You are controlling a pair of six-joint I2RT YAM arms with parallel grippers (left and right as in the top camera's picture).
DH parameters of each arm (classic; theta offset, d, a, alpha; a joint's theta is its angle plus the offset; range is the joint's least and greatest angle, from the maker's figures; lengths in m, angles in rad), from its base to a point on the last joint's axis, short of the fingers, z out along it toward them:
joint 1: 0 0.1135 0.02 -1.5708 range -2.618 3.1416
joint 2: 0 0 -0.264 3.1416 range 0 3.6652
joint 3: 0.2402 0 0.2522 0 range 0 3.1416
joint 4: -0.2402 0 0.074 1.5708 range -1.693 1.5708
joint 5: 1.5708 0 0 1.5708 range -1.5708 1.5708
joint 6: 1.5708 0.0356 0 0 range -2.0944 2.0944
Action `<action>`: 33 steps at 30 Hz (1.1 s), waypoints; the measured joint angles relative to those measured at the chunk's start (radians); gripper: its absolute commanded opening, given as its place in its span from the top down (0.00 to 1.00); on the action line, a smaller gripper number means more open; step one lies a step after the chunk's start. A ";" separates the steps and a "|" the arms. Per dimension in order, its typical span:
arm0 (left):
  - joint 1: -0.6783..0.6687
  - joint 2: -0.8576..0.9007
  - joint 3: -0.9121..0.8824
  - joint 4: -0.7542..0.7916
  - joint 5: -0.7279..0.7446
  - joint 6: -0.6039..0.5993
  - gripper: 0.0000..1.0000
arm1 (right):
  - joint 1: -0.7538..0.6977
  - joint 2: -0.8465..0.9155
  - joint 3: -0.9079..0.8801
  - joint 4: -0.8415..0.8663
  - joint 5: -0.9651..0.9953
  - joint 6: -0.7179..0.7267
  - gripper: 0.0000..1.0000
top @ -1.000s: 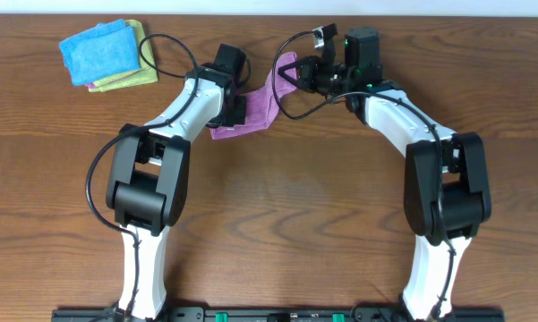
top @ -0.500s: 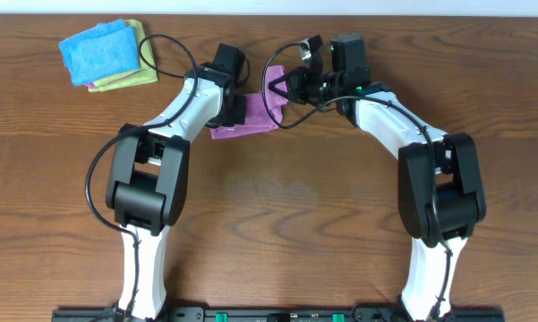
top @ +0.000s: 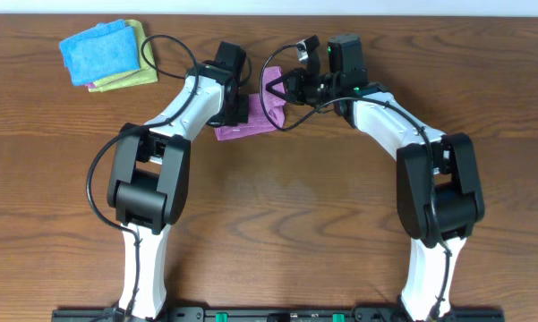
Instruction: Fold the cloth
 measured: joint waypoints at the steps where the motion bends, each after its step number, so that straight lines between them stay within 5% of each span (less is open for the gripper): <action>1: 0.000 0.000 0.002 0.000 0.001 0.000 0.94 | 0.000 0.000 0.000 0.000 0.000 0.000 0.99; 12: 0.038 -0.139 0.003 -0.027 -0.057 0.000 0.94 | 0.000 0.000 0.000 0.003 -0.001 -0.003 0.98; 18: 0.157 -0.301 0.006 -0.171 -0.062 0.000 0.94 | 0.000 0.000 0.000 0.013 -0.002 -0.003 0.98; 25: 0.313 -0.402 -0.008 -0.276 0.022 0.016 0.94 | 0.027 0.000 0.000 0.028 0.028 -0.021 0.98; 33: 0.328 -0.434 -0.051 -0.234 0.145 0.052 0.94 | 0.098 0.000 0.000 -0.024 0.120 -0.083 0.99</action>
